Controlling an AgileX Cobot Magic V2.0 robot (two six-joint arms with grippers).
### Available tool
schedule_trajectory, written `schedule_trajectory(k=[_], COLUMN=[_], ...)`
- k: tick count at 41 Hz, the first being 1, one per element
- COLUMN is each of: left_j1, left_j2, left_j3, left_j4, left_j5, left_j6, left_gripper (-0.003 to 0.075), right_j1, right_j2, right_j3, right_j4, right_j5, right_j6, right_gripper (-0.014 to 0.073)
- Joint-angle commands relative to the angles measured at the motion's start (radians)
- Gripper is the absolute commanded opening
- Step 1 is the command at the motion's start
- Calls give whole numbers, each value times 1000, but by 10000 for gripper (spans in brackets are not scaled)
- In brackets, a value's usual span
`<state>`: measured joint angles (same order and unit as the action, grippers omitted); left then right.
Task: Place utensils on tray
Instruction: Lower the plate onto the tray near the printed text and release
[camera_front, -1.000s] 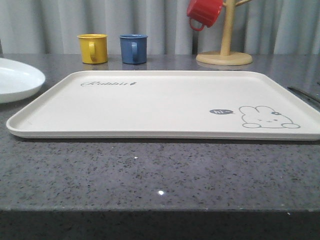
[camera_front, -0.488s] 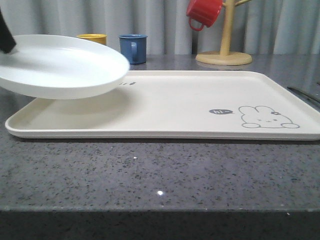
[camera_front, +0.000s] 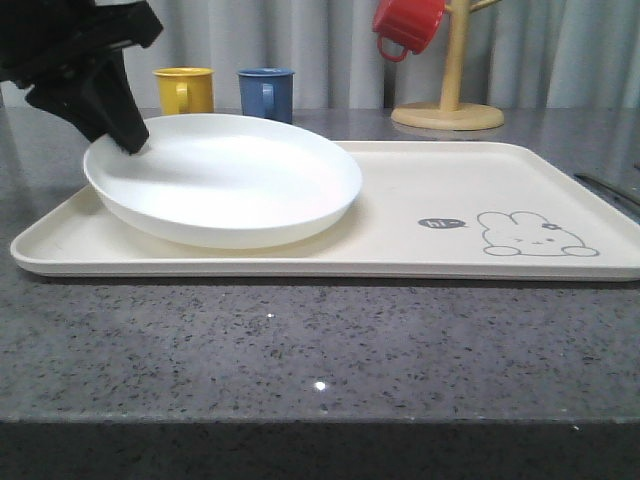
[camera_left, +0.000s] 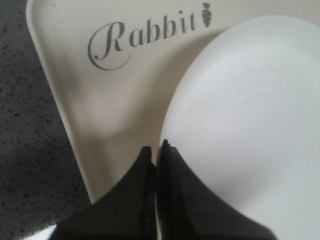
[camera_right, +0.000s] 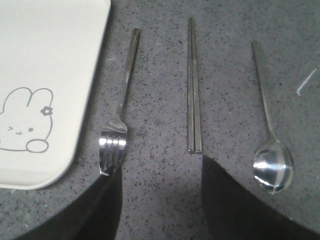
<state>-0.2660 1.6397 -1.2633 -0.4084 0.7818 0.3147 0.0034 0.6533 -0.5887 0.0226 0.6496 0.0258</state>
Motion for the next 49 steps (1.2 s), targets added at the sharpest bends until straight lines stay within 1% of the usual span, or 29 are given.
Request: schedule_trajectory(k=[1,5,8,11,12,16,19,25,29,33,35,39,44,49], left_j1=[-3,-3,-3,-3,-3,-3,-3,-6,-33,-101,-151,-259,-381,-445], left_j2=[-11,3,5,5,5,0,-17,-110,-199,-288,-343,-450,-593,-729], left_j3=[-33,-33,-33,-33,-33,-33,-33,-33,-33,-17,0,61,154,254], left_j4=[-37,-37,-37,-37,-37,-24,3,22,56,102,127,185,204,232], left_j5=[-77,-95,-95,-95,-93,-88,-86,-77,-37,-6,-4,-4,-4,-33], left_j6=[-4,-4,-4,-4,-4,-4,-4,-4,-4,-4,-4,-4,-4,-16], left_gripper=[-20,-14,40,137,204,363,414,419,419,419,419,419,419,396], right_j1=[-3,-3,-3,-3,-3,-3,-3,-3,-3,-3,-3,-3,-3,-3], right_j2=[7,7,7,7,7,7,7,7,7,7,7,7,7,7], right_j3=[-35,-35,-35,-35,-35,-35,-35,-35,-35,-35,-35,-35,-35,-35], right_j4=[-12,-12,-12,-12,-12,-12,-12,-12,-12,-12,-12,-12,-9,-9], right_j5=[-60,-60,-60,-60,-60,-60,-60,-60,-60,-60,-60,-62,-60,-59], right_j6=[-2,-2,-2,-2,-2,-2,-2,-2,-2,-2,-2,-2,-2,-2], right_gripper=[395,395,395,395,395,395,395,395,395,395,395,395,395,395])
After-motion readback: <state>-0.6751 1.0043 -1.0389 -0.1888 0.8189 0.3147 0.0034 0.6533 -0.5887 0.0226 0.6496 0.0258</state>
